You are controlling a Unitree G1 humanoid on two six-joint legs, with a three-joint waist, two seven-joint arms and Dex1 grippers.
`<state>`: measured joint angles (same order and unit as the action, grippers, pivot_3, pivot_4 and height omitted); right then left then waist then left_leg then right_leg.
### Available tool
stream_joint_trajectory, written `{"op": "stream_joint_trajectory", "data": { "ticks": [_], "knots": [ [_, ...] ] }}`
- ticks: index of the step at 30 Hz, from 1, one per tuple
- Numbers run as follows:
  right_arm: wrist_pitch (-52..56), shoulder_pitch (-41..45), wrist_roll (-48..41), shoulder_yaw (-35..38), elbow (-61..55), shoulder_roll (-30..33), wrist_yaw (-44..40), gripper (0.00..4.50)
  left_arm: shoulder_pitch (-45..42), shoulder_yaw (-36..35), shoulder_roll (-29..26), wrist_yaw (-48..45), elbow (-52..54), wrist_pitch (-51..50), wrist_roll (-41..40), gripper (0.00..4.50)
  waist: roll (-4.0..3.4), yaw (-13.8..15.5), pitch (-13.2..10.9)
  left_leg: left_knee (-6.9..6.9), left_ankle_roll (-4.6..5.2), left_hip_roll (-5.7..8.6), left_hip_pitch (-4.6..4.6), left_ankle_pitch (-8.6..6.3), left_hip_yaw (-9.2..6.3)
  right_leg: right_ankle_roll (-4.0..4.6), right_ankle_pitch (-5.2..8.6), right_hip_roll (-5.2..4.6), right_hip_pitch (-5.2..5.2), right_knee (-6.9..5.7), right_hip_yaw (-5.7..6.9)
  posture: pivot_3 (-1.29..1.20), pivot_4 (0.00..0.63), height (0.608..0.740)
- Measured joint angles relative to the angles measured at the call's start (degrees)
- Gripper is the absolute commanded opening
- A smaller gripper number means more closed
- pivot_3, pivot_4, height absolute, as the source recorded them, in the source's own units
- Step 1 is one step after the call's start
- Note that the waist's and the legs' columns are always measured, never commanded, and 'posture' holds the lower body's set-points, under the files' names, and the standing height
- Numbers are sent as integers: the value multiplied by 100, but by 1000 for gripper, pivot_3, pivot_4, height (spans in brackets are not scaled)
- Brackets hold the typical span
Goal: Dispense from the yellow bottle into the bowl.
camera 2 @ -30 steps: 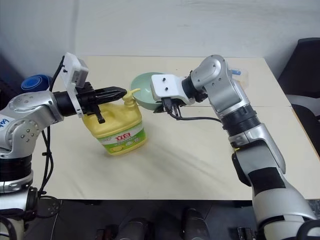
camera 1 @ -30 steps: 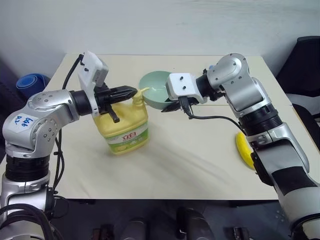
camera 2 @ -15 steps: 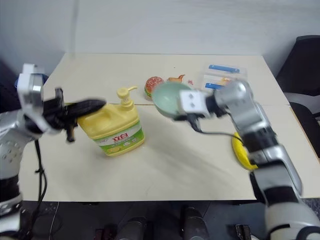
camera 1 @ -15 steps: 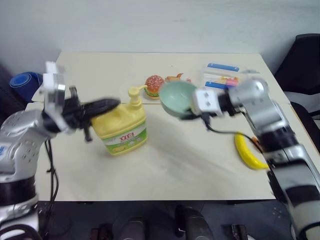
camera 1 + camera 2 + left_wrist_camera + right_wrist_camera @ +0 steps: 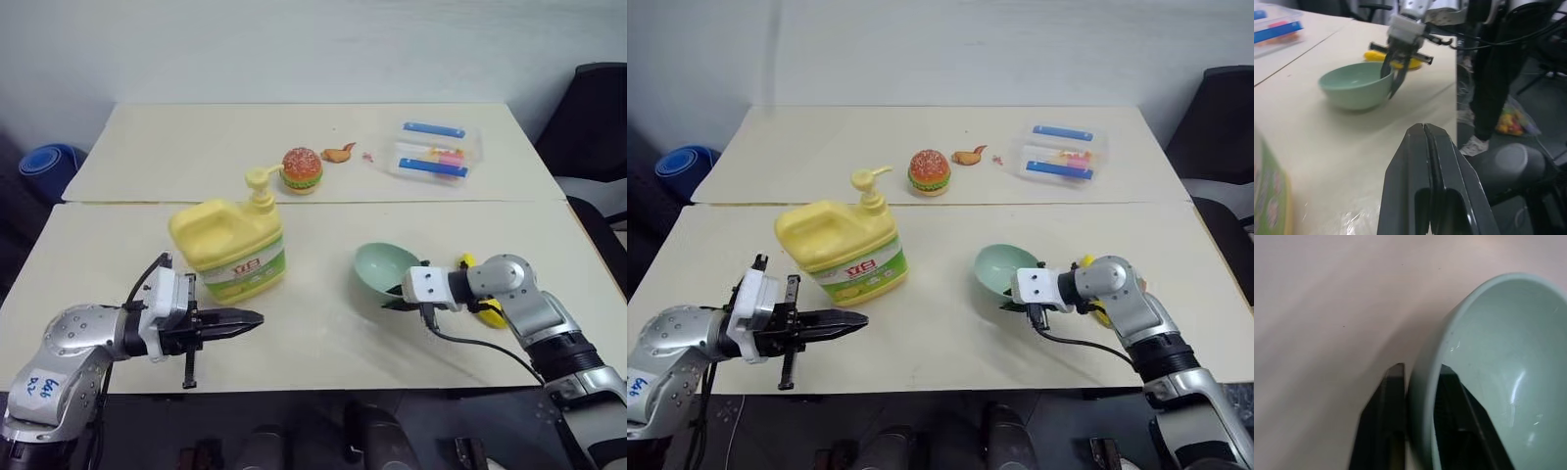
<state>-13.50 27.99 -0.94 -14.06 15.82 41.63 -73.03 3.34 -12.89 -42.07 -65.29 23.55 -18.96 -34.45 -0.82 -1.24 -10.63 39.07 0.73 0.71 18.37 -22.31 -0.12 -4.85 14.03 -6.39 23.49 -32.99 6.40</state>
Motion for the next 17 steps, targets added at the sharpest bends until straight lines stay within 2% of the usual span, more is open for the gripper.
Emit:
{"op": "stream_joint_trajectory", "data": {
  "ticks": [3,8,10,12,17],
  "knots": [
    [-167,-647,-540,327,-495,98,-123,2704,318,-58,46,54,-442,427,347,926,0,86,0,0,6,-1,7,-3,-2,0,0,0,1,4,6,0,150,740],
    [473,-2415,-2215,1383,-2036,347,-252,4453,653,-395,124,223,-1146,1564,960,2508,-3,270,-1,5,28,2,0,-16,0,-1,-1,-11,-10,29,1,0,150,740],
    [663,-3136,-2575,1895,-2376,475,-225,4500,911,-446,122,302,-1420,2061,1306,3163,0,284,0,5,35,1,-2,-29,2,-1,-1,-13,-12,35,-2,0,150,740],
    [733,-3655,-2760,2294,-2470,476,-141,4500,1168,-446,151,376,-1691,2488,1625,3163,4,279,3,5,46,-1,-3,-41,9,-1,-1,-13,-11,35,-8,0,150,740],
    [288,-4026,-2659,2736,-2145,418,-103,4500,1304,-452,223,488,-2029,3038,1783,3163,3,266,2,4,59,-7,-7,-52,23,3,-2,-13,-7,31,-17,0,150,740]
  ]
}}
